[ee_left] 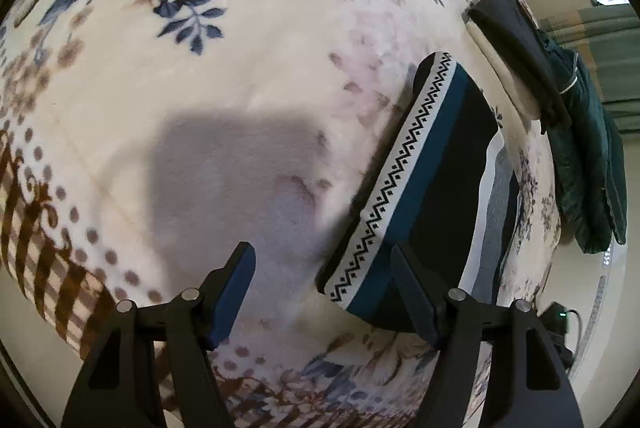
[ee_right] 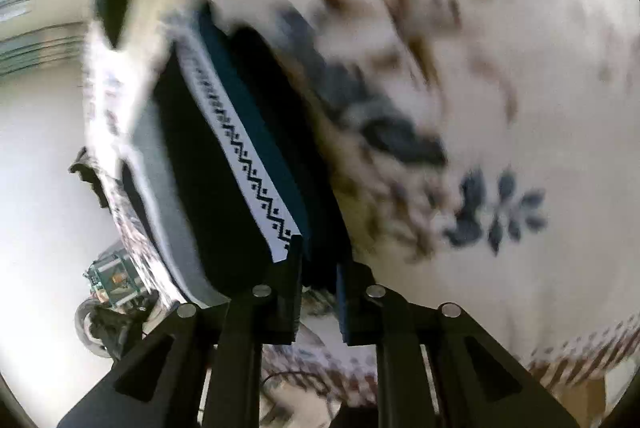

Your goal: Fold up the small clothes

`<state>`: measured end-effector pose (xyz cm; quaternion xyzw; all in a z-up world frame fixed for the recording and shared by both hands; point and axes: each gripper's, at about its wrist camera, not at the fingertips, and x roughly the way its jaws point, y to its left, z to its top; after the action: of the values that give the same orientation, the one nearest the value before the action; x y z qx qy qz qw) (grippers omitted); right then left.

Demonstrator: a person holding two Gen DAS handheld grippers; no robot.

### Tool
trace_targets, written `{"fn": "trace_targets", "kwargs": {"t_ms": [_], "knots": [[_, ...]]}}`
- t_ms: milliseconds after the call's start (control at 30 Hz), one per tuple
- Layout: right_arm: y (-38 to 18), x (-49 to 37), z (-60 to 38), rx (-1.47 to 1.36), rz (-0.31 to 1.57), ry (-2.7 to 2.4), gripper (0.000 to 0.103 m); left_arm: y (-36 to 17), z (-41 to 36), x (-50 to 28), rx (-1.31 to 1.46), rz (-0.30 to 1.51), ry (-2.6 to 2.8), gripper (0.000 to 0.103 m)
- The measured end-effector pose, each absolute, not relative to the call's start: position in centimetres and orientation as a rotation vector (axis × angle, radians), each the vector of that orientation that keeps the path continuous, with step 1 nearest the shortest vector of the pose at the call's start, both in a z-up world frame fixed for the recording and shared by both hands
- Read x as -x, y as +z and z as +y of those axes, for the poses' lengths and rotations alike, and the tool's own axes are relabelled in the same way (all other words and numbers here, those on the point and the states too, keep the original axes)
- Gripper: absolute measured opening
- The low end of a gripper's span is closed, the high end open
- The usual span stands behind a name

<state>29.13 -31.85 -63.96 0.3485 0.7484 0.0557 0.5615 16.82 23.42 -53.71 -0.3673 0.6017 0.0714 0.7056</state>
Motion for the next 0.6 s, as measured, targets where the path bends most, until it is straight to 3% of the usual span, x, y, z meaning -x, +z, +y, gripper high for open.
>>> {"fn": "trace_targets", "kwargs": {"t_ms": [33,100,233,300,467,500,533,600], "knots": [[-65.4,-28.9,-31.9,-0.859,1.815,0.121,0.03,-53.5,23.4,-16.8,0.82,1.332,0.161,0.068],[-66.0,-28.7,-32.4,-0.869,1.833,0.07,0.046,-53.0,23.4,-16.7,0.82,1.324,0.162,0.068],[-64.7,-26.3,-34.9,-1.067,1.703,0.031,0.065,-52.8,23.0,-16.2,0.826,1.322,0.153,0.068],[-65.7,-24.4,-35.0,-1.273,1.653,0.069,0.071,-52.9,22.7,-16.0,0.83,1.325,0.153,0.068],[-70.6,-23.2,-31.8,-1.53,1.634,0.141,0.071,-53.3,21.5,-15.3,0.868,1.333,0.149,0.068],[-71.0,-23.5,-31.2,-1.536,1.607,0.153,0.058,-53.4,21.3,-15.2,0.87,1.335,0.146,0.068],[-71.0,-24.0,-30.7,-1.52,1.578,0.145,0.029,-53.3,21.0,-15.2,0.875,1.335,0.141,0.068],[-69.3,-25.3,-30.5,-1.438,1.496,0.167,0.023,-53.5,20.4,-15.0,0.916,1.328,0.105,0.068]]}}
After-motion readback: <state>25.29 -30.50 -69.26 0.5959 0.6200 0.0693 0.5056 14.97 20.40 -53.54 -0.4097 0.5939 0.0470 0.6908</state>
